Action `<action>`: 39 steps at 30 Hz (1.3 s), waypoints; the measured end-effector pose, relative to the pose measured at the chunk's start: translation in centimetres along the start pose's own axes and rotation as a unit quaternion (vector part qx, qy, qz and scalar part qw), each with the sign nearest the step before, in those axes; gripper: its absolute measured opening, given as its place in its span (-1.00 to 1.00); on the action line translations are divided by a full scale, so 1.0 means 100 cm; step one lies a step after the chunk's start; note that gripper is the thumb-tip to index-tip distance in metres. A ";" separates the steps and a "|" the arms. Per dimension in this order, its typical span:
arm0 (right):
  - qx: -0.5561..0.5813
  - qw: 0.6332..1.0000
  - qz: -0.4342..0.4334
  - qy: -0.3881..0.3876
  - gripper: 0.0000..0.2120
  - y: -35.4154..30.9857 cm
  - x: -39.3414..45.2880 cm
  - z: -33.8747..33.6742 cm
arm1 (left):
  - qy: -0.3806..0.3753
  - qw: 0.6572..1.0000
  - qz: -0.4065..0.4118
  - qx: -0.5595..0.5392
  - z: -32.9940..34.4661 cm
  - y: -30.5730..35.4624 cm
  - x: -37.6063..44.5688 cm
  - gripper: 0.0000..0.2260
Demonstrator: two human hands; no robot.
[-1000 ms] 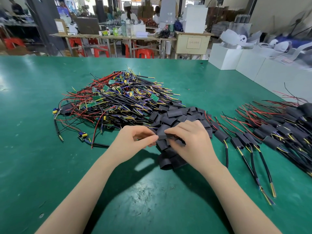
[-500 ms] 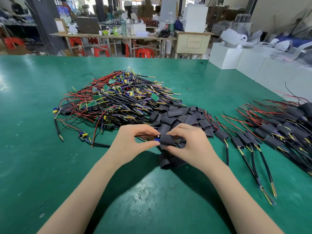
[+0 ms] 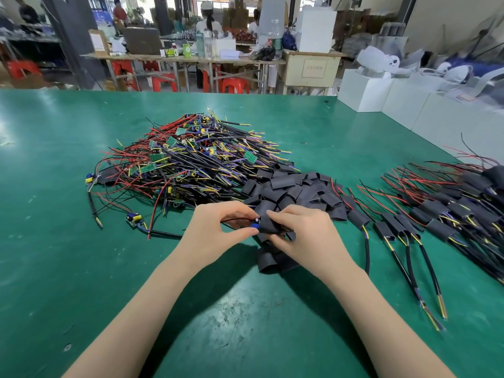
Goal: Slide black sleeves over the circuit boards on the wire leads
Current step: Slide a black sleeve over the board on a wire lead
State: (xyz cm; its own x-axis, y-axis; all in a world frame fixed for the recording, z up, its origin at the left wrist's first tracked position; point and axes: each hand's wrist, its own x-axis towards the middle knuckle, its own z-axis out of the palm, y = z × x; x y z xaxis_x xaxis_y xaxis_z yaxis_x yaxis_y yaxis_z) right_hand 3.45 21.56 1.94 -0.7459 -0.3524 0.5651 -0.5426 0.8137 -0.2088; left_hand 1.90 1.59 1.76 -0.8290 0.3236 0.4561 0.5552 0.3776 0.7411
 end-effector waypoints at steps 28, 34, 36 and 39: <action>0.077 0.997 -0.018 -0.003 -0.60 -0.002 -0.005 0.010 | -0.026 0.981 -0.127 -0.148 0.000 -0.010 0.000 -0.88; 0.136 0.991 0.015 -0.007 -0.63 -0.004 -0.004 0.006 | -0.012 0.985 -0.098 -0.145 0.009 -0.009 0.000 -0.90; 0.161 0.987 0.023 0.009 -0.64 -0.006 -0.002 0.005 | -0.009 0.986 -0.096 -0.139 0.008 -0.010 0.002 -0.88; 0.174 0.984 0.020 0.033 -0.66 -0.006 0.000 0.003 | -0.009 0.983 -0.093 -0.155 0.004 -0.009 0.003 -0.86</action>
State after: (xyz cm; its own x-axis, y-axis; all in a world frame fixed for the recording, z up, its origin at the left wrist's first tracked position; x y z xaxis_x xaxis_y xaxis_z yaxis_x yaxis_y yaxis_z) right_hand 3.67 20.99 1.79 -0.7488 -0.2842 0.5987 -0.6214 0.6152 -0.4852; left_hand 1.18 1.69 1.09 -0.9116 0.2900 0.2913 0.3439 0.1503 0.9269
